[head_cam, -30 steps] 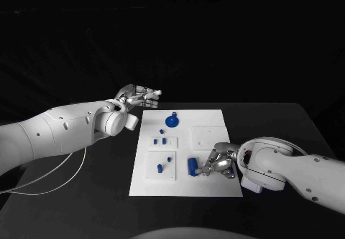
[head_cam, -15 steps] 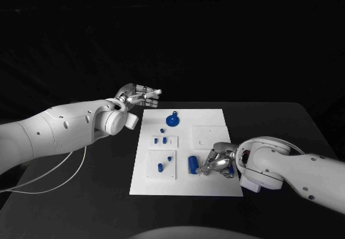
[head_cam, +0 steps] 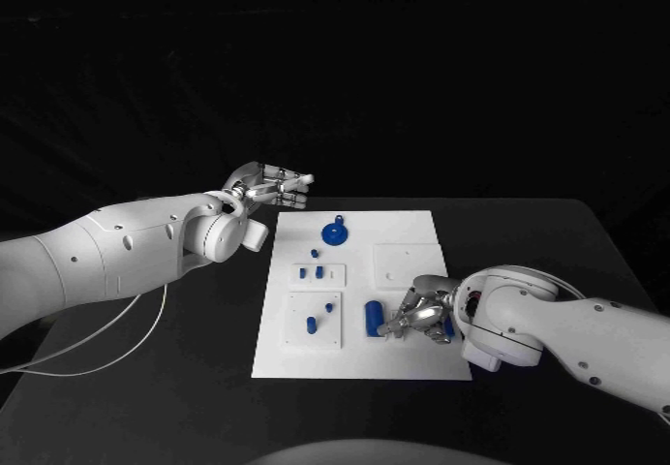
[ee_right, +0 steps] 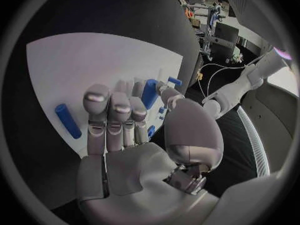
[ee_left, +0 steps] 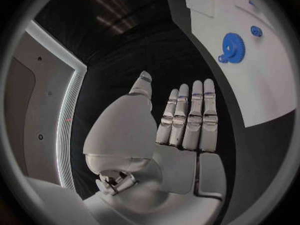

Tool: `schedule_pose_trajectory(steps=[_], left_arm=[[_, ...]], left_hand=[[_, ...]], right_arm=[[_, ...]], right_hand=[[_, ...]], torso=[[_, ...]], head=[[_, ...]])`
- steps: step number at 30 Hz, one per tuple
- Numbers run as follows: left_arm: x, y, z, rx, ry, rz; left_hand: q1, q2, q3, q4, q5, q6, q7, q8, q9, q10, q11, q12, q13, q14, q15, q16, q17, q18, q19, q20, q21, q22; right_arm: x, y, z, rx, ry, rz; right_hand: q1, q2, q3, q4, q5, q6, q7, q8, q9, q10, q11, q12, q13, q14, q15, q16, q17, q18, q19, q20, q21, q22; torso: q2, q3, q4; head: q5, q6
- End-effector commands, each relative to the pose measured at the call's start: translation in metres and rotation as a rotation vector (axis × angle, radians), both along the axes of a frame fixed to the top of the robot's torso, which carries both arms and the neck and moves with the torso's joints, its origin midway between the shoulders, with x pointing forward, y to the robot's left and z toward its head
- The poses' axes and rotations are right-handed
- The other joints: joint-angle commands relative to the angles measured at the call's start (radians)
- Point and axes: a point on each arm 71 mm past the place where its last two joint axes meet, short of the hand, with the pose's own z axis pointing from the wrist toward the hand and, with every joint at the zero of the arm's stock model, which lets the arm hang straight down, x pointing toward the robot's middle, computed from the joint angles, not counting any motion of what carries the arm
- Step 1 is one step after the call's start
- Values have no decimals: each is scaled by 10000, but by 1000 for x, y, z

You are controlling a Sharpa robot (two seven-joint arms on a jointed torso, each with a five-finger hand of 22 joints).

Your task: Assemble the parts on the task board

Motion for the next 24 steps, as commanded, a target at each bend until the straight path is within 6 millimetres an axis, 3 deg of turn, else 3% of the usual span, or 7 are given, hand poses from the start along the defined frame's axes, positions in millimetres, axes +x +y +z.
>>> schedule_pose_trajectory(steps=[1, 12, 24], left_arm=[[0, -2, 0, 27, -8, -172], [-1, -2, 0, 64, 34, -168], [-1, -2, 0, 78, 67, -181]], left_hand=[[-12, 114, 0, -93, 50, 6, 50, -29, 1, -66, -27, 29, 7, -59, 26, -39, 14, -143, -91, 7, 42, -10], [-21, 207, 36, -289, 77, 12, 59, -30, 1, -74, -24, 30, 7, -54, 25, -39, 16, -140, -93, 6, 46, -13], [-35, 249, 27, -355, 87, 19, 64, -28, 2, -83, -24, 29, 6, -53, 25, -39, 18, -138, -89, 5, 52, -14]], right_arm=[[0, -2, -2, -335, 125, 280], [0, -1, -5, -532, 224, 456], [1, 1, -11, -448, 50, 170]], right_hand=[[110, -24, -89, -115, 203, -54, -43, -49, -70, -47, 0, -94, -32, -23, -42, 8, -16, -132, 546, -63, -3, -14], [291, 74, -416, -417, 353, -46, -45, -46, -266, -57, -4, -136, -70, -22, -42, -29, -11, -135, 551, -64, -95, -14], [211, 24, -450, -121, 155, 17, -51, -43, -205, -11, -10, -71, -38, -13, -48, -23, -3, -131, 559, -71, -73, -10]], torso=[[-3, 5, -9], [-1, 5, -10], [4, 7, 13]], head=[[-4, -7], [-10, -27], [2, -27]])
